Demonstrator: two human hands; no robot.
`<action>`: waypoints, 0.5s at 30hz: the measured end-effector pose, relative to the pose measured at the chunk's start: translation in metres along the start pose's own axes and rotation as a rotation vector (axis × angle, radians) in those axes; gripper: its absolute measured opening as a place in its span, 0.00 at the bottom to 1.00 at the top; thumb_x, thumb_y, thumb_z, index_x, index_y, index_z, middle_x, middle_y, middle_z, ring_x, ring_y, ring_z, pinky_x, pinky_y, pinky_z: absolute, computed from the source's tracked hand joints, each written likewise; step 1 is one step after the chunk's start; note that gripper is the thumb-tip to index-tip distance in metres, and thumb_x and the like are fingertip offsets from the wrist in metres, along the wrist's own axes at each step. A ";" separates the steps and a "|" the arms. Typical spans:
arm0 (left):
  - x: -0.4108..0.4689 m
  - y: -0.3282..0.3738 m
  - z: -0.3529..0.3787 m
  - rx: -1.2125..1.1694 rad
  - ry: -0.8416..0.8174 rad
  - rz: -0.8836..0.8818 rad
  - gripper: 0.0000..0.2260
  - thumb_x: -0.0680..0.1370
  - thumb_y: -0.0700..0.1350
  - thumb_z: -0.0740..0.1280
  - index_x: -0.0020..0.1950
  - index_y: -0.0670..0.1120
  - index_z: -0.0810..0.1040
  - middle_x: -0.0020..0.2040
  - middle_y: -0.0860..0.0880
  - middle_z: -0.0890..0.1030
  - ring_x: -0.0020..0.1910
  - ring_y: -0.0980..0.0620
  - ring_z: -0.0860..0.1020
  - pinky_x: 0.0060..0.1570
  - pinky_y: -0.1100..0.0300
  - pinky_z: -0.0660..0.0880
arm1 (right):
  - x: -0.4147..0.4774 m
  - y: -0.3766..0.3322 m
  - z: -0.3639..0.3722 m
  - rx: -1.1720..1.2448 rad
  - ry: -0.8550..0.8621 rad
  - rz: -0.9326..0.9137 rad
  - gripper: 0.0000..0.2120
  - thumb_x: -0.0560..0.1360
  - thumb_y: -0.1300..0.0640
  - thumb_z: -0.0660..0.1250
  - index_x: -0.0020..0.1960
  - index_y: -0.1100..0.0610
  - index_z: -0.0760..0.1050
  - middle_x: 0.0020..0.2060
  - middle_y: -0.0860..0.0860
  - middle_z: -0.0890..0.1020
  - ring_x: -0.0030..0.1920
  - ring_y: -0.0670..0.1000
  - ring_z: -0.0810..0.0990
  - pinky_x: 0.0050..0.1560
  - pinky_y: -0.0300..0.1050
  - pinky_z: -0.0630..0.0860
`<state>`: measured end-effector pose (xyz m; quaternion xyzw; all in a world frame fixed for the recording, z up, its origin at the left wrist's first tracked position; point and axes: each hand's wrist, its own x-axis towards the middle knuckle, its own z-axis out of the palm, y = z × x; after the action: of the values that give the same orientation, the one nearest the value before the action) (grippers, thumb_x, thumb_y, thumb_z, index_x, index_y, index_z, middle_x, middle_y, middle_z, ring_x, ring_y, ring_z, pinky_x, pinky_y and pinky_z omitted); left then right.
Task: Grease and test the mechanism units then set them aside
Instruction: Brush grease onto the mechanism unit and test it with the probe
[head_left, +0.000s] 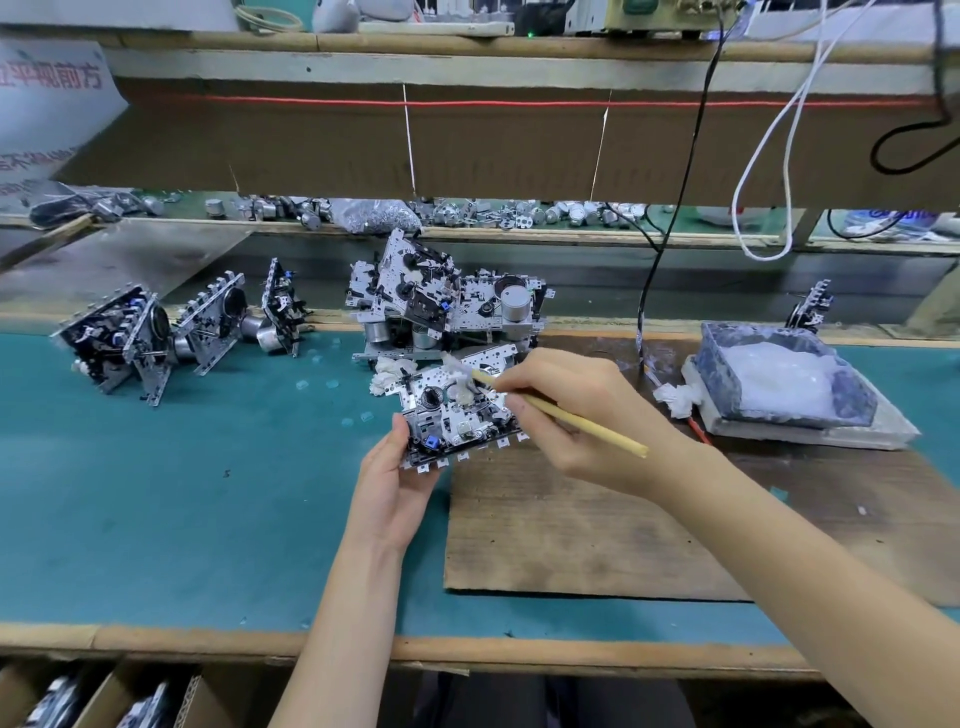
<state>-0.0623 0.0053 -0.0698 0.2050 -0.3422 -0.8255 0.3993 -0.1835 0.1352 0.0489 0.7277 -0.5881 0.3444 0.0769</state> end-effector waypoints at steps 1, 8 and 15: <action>0.000 0.000 0.000 -0.004 0.004 0.000 0.14 0.70 0.51 0.63 0.39 0.48 0.87 0.44 0.49 0.85 0.42 0.56 0.83 0.39 0.63 0.80 | -0.001 0.000 -0.001 -0.017 0.032 -0.007 0.08 0.74 0.65 0.63 0.50 0.67 0.78 0.38 0.49 0.76 0.38 0.47 0.74 0.40 0.38 0.71; 0.003 -0.003 -0.002 -0.045 0.028 0.011 0.22 0.80 0.47 0.56 0.34 0.48 0.86 0.39 0.51 0.85 0.38 0.57 0.83 0.35 0.64 0.79 | -0.026 0.028 -0.014 -0.525 0.001 0.396 0.12 0.80 0.55 0.58 0.55 0.62 0.75 0.48 0.57 0.74 0.47 0.58 0.74 0.34 0.45 0.66; 0.004 -0.005 -0.003 -0.047 0.002 0.010 0.24 0.81 0.47 0.55 0.34 0.49 0.86 0.40 0.53 0.85 0.38 0.58 0.82 0.36 0.65 0.79 | -0.081 0.051 -0.024 -0.903 -0.539 0.982 0.18 0.76 0.59 0.59 0.65 0.60 0.62 0.63 0.58 0.64 0.63 0.58 0.65 0.55 0.46 0.67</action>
<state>-0.0654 0.0037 -0.0757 0.1946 -0.3235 -0.8311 0.4083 -0.2456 0.1973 0.0038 0.3363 -0.9310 -0.1292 0.0588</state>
